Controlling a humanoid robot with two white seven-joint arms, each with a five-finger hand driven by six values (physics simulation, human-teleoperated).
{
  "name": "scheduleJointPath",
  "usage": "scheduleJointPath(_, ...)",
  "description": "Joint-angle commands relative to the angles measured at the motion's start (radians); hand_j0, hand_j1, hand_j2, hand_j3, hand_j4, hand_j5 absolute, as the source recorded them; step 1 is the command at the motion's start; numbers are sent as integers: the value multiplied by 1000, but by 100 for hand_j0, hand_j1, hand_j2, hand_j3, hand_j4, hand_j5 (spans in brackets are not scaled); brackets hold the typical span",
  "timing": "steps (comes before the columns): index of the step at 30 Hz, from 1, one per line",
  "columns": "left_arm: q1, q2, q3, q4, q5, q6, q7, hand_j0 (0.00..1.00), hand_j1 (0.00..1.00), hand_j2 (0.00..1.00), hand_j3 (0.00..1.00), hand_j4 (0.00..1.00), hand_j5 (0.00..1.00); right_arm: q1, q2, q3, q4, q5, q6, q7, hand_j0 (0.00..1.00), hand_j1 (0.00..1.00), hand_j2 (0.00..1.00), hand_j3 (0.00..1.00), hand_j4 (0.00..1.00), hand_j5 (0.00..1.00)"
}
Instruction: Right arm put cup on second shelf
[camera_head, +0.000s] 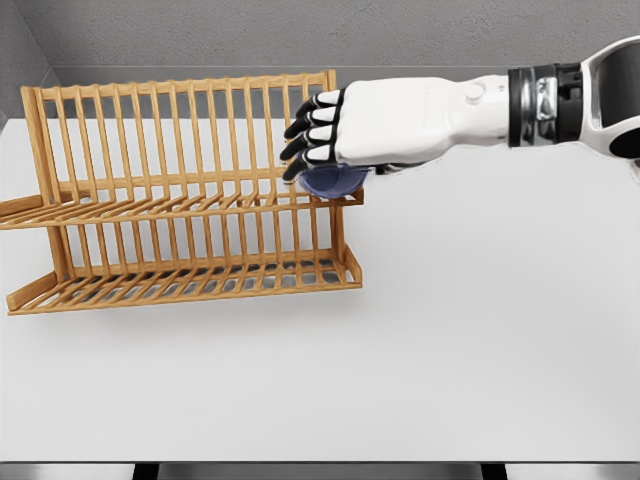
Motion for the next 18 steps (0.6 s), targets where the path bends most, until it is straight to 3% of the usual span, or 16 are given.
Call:
scheduleJointPath(1,0,0,0,0,0,0,0,100,100,100,100,100,100,0,-9,-18,6,-5,3,0,100,100,100,100,100,100)
scheduleJointPath(3,0,0,0,0,0,0,0,100,100,100,100,100,100,15,-59,-170,13,-7,1,0,100,100,100,100,100,100)
scheduleJointPath(5,0,0,0,-1,0,0,0,100,100,100,100,100,100,46,-127,-255,20,-11,-2,0,100,100,100,100,100,100)
scheduleJointPath(7,0,0,0,-1,0,0,0,100,100,100,100,100,100,181,-201,-384,73,-13,-2,0,100,100,100,100,100,100)
scheduleJointPath(8,0,0,0,0,0,0,0,100,100,100,100,100,100,236,-227,-407,93,-11,-2,0,100,100,100,100,100,100)
scheduleJointPath(10,0,0,0,0,0,0,0,100,100,100,100,100,100,339,-208,-420,159,-7,-2,0,100,100,100,100,100,100)
scheduleJointPath(13,0,0,0,0,1,0,0,100,100,100,100,100,100,514,-87,-522,196,5,-2,0,100,100,100,100,100,100)
scheduleJointPath(14,0,0,0,0,0,0,0,100,100,100,100,100,100,563,-81,-571,205,28,-2,0,100,100,100,100,100,100)
scheduleJointPath(15,0,0,0,0,0,0,0,100,100,100,100,100,100,595,-79,-621,231,45,-2,0,100,100,100,100,100,100)
scheduleJointPath(18,2,0,0,0,0,0,0,100,100,100,100,100,100,615,-79,-630,302,47,-2,0,100,100,100,100,100,100)
